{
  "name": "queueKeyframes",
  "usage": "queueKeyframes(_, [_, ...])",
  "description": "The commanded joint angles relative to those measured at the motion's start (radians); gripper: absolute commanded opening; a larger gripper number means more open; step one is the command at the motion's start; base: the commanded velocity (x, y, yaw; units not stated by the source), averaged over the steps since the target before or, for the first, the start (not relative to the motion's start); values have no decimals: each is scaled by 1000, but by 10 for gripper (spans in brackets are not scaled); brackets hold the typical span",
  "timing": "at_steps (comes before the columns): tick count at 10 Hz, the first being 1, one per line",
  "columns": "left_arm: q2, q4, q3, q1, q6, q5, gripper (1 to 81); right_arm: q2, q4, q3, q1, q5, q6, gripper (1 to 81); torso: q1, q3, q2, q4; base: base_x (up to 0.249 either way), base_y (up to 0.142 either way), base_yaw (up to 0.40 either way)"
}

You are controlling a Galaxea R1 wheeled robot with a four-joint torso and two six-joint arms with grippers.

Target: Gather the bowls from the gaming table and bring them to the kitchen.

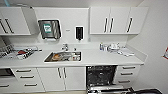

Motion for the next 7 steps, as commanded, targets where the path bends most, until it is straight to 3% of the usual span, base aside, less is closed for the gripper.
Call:
queueKeyframes(1, [-9,-5,-2,-39,2,44,10,-13,-10,3,32,-46,1,10,1,0,0,0,141,0,0])
queueKeyframes(7, [-9,-5,-2,-39,2,44,10,-13,-10,4,31,-46,1,10,1,0,0,0,125,0,0])
